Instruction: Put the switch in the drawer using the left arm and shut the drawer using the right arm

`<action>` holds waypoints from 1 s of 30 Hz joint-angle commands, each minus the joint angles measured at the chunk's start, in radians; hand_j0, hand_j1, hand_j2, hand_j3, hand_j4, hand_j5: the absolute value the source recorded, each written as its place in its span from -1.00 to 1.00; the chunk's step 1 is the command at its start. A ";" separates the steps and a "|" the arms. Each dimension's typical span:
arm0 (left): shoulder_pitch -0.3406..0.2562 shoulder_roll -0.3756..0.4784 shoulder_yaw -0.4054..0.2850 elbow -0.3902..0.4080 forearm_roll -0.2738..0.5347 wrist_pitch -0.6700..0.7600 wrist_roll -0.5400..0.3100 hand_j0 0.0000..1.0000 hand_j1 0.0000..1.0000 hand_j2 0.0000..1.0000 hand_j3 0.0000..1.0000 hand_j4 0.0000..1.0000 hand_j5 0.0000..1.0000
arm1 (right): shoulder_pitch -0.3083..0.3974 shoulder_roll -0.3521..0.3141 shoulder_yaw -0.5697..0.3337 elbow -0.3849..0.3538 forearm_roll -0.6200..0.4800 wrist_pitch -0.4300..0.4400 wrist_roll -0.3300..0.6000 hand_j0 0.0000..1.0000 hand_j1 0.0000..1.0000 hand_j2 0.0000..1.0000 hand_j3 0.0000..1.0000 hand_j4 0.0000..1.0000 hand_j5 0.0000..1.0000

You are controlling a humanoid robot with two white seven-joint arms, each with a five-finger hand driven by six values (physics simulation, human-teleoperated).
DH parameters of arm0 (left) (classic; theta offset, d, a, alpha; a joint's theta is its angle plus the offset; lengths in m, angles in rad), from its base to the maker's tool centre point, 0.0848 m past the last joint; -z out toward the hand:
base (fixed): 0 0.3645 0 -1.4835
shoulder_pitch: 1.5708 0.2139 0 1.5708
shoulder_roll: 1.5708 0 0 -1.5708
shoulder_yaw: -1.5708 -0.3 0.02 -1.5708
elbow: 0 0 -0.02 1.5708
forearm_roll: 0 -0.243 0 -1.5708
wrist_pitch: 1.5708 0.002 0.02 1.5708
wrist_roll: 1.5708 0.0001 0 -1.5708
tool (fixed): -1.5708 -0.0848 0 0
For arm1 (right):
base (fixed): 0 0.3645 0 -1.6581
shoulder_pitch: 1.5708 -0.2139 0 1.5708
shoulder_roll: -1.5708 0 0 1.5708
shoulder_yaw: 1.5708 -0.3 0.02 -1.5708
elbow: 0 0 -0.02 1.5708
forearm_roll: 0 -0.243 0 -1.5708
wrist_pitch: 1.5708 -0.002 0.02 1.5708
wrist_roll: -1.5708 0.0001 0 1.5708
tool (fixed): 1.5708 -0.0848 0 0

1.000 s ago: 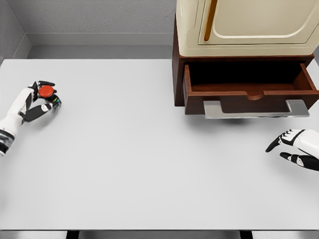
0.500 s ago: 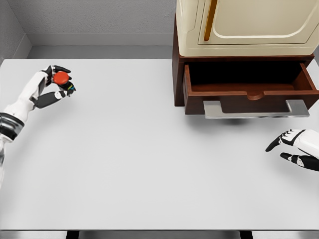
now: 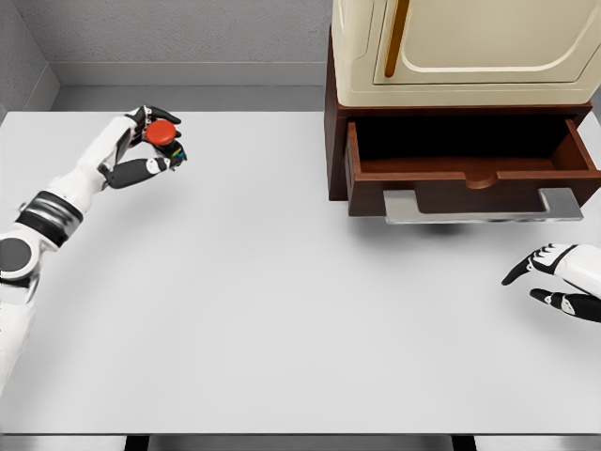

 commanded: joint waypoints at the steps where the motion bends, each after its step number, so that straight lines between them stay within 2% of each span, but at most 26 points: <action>1: 0.000 -0.017 -0.016 -0.021 0.003 0.003 0.000 -0.12 -0.12 -0.12 -0.12 -0.12 -0.12 | 0.000 -0.002 -0.002 0.002 -0.007 0.001 -0.001 0.17 0.17 0.17 0.17 0.17 0.17; 4: -0.009 -0.023 -0.021 -0.029 0.003 0.003 0.000 -0.12 -0.12 -0.12 -0.12 -0.12 -0.12 | 0.000 -0.002 -0.002 0.008 -0.007 0.001 -0.001 0.17 0.17 0.17 0.17 0.17 0.17; 6: -0.025 -0.021 -0.052 -0.035 0.003 0.003 0.000 -0.12 -0.12 -0.12 -0.12 -0.12 -0.12 | 0.000 -0.002 -0.002 0.011 -0.007 0.001 0.001 0.17 0.17 0.17 0.17 0.17 0.17; 13: -0.048 -0.037 -0.095 -0.064 0.001 0.003 0.000 -0.12 -0.12 -0.12 -0.12 -0.12 -0.12 | -0.003 -0.003 -0.003 0.011 -0.007 0.001 0.001 0.18 0.18 0.18 0.18 0.18 0.18; 18: -0.067 -0.037 -0.138 -0.116 0.003 0.021 0.002 -0.12 -0.12 -0.12 -0.12 -0.12 -0.12 | -0.003 -0.003 -0.003 0.012 -0.007 0.001 0.001 0.18 0.18 0.18 0.18 0.18 0.18; 30: -0.130 -0.078 -0.205 -0.147 -0.002 0.021 0.000 -0.13 -0.13 -0.13 -0.13 -0.13 -0.13 | -0.005 -0.005 -0.003 0.011 -0.007 0.001 0.001 0.18 0.18 0.18 0.18 0.18 0.18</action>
